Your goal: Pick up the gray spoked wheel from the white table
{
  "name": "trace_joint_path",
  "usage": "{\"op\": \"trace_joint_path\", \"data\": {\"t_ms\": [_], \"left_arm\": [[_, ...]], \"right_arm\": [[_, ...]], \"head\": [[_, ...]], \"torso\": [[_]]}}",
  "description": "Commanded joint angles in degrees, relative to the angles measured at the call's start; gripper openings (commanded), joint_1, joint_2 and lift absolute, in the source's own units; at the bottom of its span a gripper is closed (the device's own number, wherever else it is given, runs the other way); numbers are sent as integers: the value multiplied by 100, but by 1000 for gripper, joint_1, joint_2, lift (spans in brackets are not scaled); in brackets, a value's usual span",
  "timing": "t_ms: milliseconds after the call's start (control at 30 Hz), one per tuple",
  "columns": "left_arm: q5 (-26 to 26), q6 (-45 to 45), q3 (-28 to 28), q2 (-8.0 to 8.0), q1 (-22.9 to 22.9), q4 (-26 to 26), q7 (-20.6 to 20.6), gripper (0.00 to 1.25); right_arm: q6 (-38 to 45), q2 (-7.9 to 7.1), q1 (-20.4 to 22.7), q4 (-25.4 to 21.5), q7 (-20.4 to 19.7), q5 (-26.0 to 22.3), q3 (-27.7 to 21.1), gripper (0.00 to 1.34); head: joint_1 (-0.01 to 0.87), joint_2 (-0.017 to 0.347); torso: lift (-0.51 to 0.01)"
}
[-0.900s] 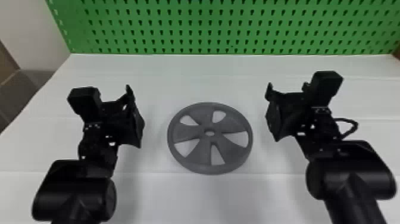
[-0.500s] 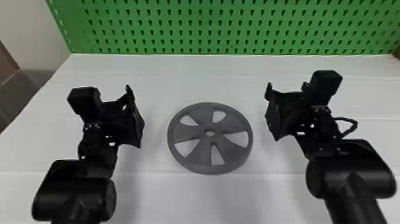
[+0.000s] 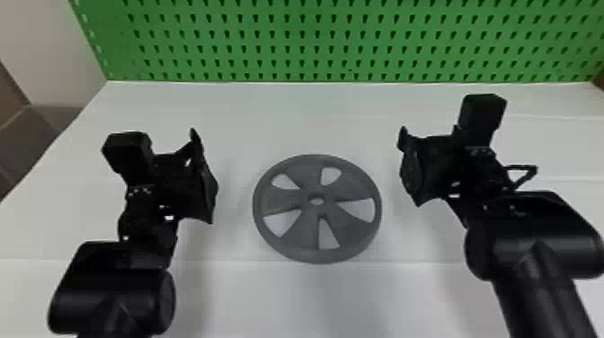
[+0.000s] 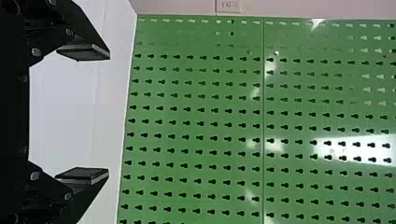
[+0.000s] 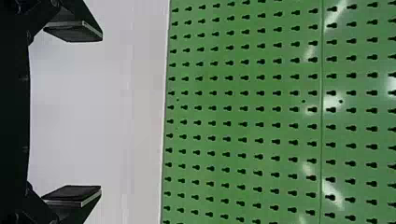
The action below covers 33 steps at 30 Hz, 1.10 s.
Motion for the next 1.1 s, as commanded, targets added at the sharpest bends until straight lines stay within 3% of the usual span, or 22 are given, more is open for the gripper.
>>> {"op": "trace_joint_path", "data": {"t_ms": [0,433,600,1067], "left_arm": [[0,0,0,-5,0,0,0,877],[-9,9,-9,-5,0,0,0,877],[-35,18,-17,4,-26,0,0,877],[-88,53,-35,13,-70,0,0,877]], "right_arm": [[909,0,-211,-157,0,80,22,1195],[3291,-79,-985,-377,0,256,224,1200],[4055,-158,-1415,-166,0,151,321,1200],[5962,-176,-2523,388,0,-192,321,1198]], "head": [[782,57],[782,57],[782,57],[782,57]], "torso": [[-97],[-97],[-97],[-97]]}}
